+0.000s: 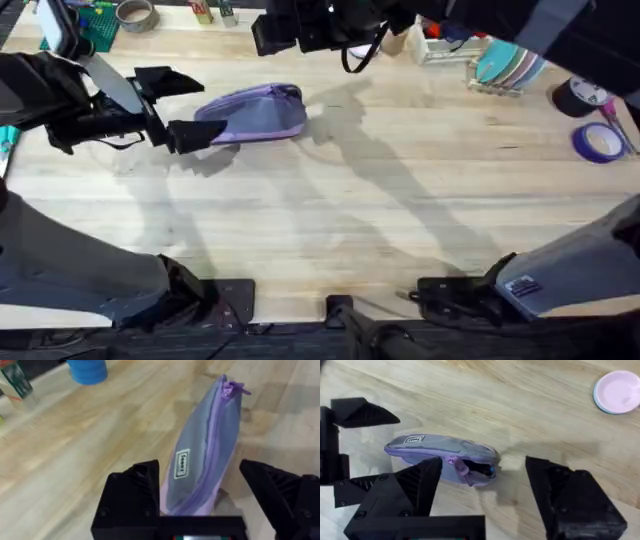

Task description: Unzip the bag, pick up the pens from the table one at a time and place them inside, then zip the bag closed.

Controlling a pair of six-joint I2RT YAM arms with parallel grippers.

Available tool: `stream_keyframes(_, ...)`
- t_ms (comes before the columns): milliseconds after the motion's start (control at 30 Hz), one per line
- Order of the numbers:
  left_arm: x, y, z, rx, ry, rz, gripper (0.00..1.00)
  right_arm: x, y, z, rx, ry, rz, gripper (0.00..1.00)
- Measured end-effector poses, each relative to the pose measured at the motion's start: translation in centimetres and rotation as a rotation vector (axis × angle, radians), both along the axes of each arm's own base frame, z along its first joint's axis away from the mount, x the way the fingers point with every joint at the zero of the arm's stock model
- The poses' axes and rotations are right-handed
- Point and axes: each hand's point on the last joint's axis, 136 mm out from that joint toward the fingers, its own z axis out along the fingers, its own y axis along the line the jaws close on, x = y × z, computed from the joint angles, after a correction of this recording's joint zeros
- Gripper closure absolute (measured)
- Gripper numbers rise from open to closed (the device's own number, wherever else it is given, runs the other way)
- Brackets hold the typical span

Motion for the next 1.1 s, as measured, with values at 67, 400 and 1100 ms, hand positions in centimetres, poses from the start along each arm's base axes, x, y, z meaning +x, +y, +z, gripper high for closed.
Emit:
stream_keyframes(67,-0.4,-0.1,0.0,-0.004,0.034,0.001,0.008,0.0,0.0,0.0,0.000,0.000,0.000,0.006)
stream_keyframes(400,-0.2,-2.4,5.1,0.220,0.050,-0.095,0.008,0.0,0.0,0.0,0.000,0.000,0.000,0.006)
stream_keyframes(1100,-0.8,-4.2,10.2,0.473,0.077,-0.185,0.008,1.4,-1.9,0.0,0.000,0.000,-0.048,0.006)
